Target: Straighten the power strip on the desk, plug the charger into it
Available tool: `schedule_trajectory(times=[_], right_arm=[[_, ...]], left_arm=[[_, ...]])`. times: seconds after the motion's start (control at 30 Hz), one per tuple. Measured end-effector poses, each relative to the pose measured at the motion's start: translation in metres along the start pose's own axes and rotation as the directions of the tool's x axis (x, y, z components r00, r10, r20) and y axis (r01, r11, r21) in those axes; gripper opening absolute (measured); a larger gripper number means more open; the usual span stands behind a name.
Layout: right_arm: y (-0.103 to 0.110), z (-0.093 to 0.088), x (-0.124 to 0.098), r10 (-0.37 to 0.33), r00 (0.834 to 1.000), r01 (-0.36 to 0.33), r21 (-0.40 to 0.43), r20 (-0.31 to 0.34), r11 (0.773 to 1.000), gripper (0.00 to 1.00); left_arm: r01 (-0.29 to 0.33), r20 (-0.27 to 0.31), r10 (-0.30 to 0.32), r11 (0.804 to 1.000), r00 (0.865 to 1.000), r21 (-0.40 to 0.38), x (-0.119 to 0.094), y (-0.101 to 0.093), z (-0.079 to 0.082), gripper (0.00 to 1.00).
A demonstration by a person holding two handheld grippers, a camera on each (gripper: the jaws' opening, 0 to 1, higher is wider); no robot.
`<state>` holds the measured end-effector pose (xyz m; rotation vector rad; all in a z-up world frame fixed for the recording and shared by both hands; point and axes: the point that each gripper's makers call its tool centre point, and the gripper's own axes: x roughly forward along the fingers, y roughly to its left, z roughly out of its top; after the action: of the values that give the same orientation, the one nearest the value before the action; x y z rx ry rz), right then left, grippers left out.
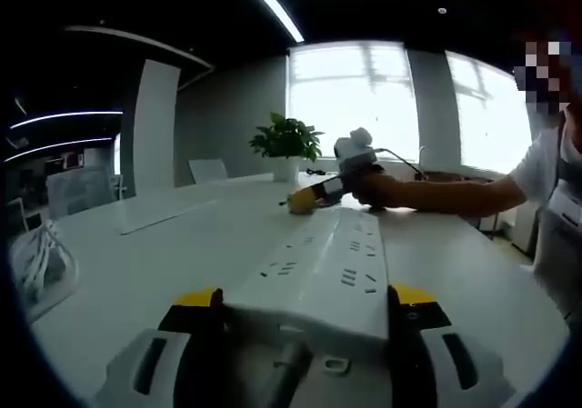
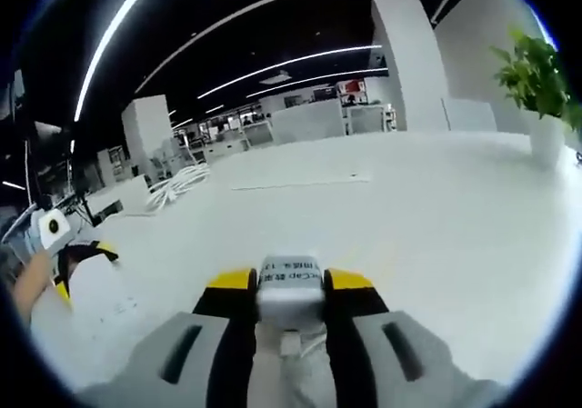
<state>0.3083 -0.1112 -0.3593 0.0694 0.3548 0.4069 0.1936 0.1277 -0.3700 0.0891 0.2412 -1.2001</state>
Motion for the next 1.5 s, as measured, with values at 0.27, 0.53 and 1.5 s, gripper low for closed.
schedule_trajectory(times=[0.27, 0.53, 1.5], right_arm=[[0.002, 0.002, 0.003, -0.029, 1.0, 0.03, -0.137, 0.013, 0.99, 0.28], [0.003, 0.002, 0.003, -0.028, 0.999, 0.036, -0.201, 0.041, 0.979, 0.28], [-0.007, 0.005, 0.009, -0.052, 0.997, 0.063, -0.233, 0.053, 0.97, 0.28]], left_arm=[[-0.001, 0.001, 0.001, 1.0, 1.0, 0.0, 0.0, 0.0, 0.0, 0.74], [-0.002, 0.001, 0.002, 1.0, 1.0, 0.0, 0.0, -0.001, 0.0, 0.74], [-0.003, 0.001, 0.003, 1.0, 1.0, -0.001, -0.001, 0.0, 0.001, 0.74]])
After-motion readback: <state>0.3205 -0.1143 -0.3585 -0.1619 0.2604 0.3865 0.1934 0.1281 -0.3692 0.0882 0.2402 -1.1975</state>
